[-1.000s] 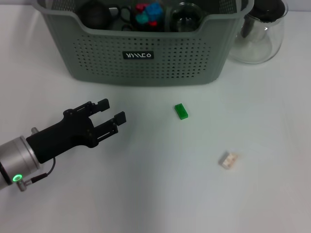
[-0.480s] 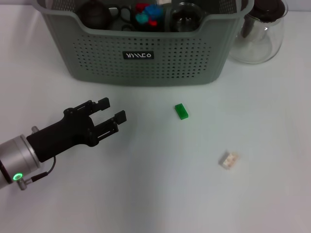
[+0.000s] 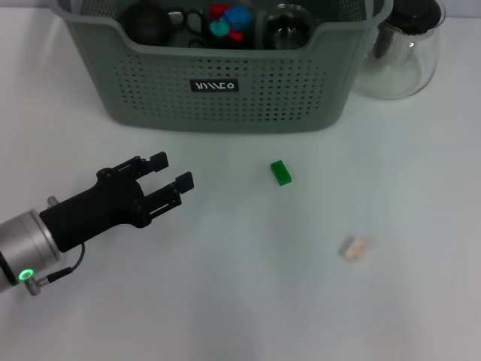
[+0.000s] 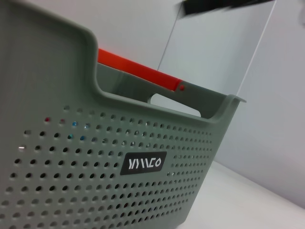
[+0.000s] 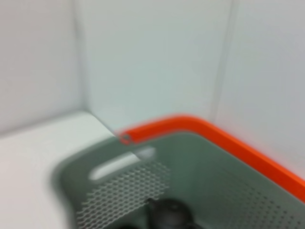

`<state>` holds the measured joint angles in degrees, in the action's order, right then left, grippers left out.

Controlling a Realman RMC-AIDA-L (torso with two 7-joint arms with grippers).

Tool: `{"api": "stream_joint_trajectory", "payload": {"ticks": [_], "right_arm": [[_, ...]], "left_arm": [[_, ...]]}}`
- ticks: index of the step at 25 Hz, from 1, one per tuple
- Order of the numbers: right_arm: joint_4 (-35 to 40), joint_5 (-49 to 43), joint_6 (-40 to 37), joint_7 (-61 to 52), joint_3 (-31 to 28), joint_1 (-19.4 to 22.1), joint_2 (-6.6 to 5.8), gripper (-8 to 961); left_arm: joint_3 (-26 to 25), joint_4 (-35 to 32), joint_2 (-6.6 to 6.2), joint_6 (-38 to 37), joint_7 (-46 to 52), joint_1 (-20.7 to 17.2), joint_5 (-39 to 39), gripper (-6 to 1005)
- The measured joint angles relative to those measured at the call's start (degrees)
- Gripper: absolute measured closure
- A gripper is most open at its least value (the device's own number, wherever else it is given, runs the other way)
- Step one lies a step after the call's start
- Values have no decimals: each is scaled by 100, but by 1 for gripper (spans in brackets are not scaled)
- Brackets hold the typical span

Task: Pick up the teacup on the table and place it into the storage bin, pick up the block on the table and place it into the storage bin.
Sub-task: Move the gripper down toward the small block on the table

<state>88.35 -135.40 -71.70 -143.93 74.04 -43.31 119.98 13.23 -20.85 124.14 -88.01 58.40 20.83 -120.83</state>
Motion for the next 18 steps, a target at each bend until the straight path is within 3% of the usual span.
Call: {"api": "stream_joint_trajectory", "payload": {"ticks": [2, 5, 9, 13, 18], "right_arm": [[979, 682, -842, 417, -306, 666, -27, 326], [1630, 1604, -2124, 983, -990, 1264, -73, 328], [1620, 1741, -3426, 1387, -1541, 1446, -106, 337], [1521, 544, -4085, 1710, -1200, 1484, -25, 343], [765, -703, -3776, 1855, -26, 1413, 13, 344]], "left_arm": [[-4, -4, 5, 2, -2, -5, 3, 338], [-5, -6, 5, 20, -4, -7, 4, 338], [-4, 16, 5, 72, -4, -3, 0, 338], [2, 19, 6, 80, -4, -10, -2, 338], [10, 27, 5, 83, -4, 14, 0, 338]]}}
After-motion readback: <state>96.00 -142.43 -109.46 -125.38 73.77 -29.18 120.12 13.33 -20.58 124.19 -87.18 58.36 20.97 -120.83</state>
